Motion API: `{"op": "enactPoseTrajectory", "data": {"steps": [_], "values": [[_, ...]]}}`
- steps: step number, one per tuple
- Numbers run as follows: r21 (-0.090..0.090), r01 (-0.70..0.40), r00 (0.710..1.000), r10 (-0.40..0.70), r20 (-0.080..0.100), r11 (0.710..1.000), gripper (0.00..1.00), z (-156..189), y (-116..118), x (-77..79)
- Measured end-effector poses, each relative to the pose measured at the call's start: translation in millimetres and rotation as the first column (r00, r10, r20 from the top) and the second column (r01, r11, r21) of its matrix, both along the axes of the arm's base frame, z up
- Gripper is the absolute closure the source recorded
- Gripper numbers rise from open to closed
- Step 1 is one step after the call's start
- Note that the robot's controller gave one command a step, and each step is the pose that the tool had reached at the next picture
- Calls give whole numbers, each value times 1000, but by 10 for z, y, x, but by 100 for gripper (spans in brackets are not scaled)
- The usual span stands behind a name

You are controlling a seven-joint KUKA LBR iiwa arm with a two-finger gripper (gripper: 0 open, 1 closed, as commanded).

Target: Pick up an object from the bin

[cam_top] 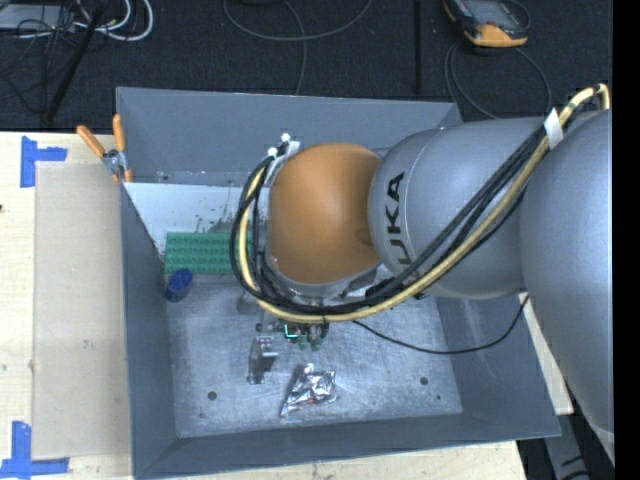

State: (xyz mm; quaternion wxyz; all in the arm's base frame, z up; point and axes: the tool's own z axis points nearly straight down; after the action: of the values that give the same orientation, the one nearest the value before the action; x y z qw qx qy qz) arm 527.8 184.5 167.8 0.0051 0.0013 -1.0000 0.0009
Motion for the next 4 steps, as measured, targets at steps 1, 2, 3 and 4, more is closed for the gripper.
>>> {"op": "enactPoseTrajectory", "data": {"steps": [1, 2, 3, 4], "values": [[-1, -136, 991, 136, 2, 991, 0, -588, -718, 68], [5, -15, 1000, 15, 17, 1000, 0, -959, -1005, -455], [4, -14, 1000, 14, 10, 1000, 100, -955, -1006, -463], [1, -274, 962, 274, 17, 962, 100, 363, -920, -362]]}}
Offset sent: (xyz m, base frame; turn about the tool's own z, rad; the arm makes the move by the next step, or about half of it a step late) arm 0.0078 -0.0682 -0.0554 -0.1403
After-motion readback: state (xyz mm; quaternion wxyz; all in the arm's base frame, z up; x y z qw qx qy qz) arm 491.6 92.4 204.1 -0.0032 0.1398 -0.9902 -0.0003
